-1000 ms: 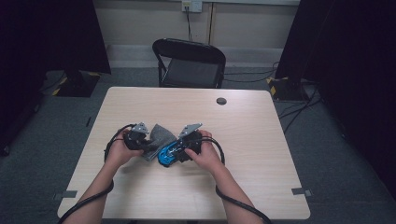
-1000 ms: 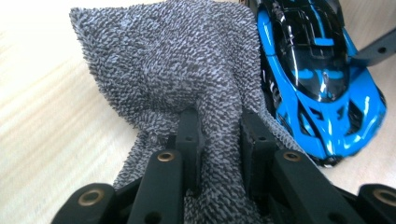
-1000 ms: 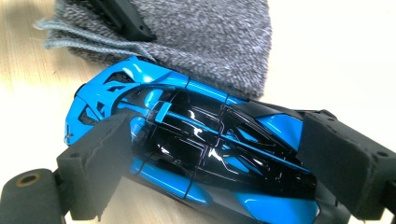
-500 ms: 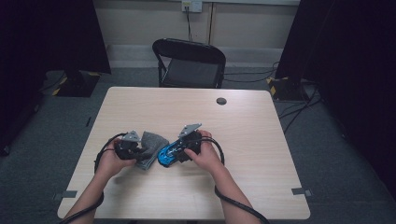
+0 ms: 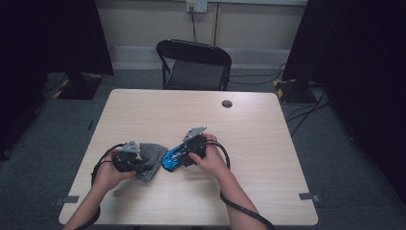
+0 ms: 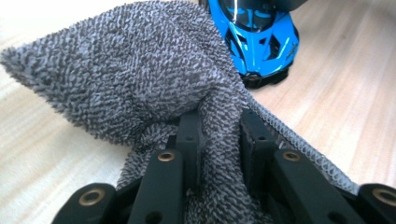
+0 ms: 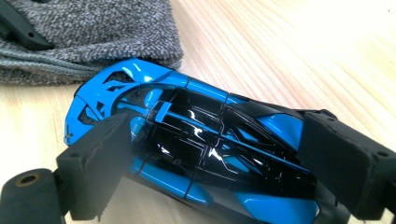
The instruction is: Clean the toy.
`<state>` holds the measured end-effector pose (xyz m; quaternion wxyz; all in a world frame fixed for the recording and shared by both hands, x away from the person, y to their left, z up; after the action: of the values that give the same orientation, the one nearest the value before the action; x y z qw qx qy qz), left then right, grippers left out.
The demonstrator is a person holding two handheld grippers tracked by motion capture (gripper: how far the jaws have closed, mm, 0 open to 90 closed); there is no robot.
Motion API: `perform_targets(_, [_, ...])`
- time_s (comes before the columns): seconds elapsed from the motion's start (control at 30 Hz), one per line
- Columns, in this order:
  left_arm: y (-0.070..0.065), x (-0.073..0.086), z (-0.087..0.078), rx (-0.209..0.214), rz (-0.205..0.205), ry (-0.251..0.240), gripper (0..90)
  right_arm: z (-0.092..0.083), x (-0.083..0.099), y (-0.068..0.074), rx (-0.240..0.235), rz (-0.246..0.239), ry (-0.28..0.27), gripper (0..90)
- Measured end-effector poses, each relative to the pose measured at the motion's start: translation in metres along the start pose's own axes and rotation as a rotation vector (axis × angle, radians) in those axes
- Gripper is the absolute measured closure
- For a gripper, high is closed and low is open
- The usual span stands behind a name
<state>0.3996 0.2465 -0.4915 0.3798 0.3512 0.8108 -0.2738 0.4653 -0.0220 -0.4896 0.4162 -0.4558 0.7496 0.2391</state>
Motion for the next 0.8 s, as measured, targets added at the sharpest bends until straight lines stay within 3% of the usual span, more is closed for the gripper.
perform_targets(0.3, [-0.004, 0.007, -0.012, 0.012, -0.014, 0.015, 72.9, 0.0, 0.0, 0.0, 0.001, 0.0, -0.002, 9.8])
perform_targets(0.57, [-0.008, 0.012, -0.025, 0.031, 0.002, 0.043, 73.0, 0.0, 0.0, 0.0, 0.001, 0.001, 0.002, 9.8])
perform_targets(0.8, [0.001, 0.008, -0.041, -0.006, -0.004, 0.014, 73.0, 0.0, 0.0, 0.0, 0.0, -0.002, -0.004, 9.8])
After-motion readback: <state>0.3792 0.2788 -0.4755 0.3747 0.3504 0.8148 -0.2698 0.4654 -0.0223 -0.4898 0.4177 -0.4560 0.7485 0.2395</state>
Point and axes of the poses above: each handheld gripper's, and its own axes: z roughly forward along the jaws, x roughly out of its underside, y roughly to its left, the point moved 1 cm from there along z, roughly forward along the jaws, and after that the axes turned 12 degrees about -y, right-handed, at the moved point
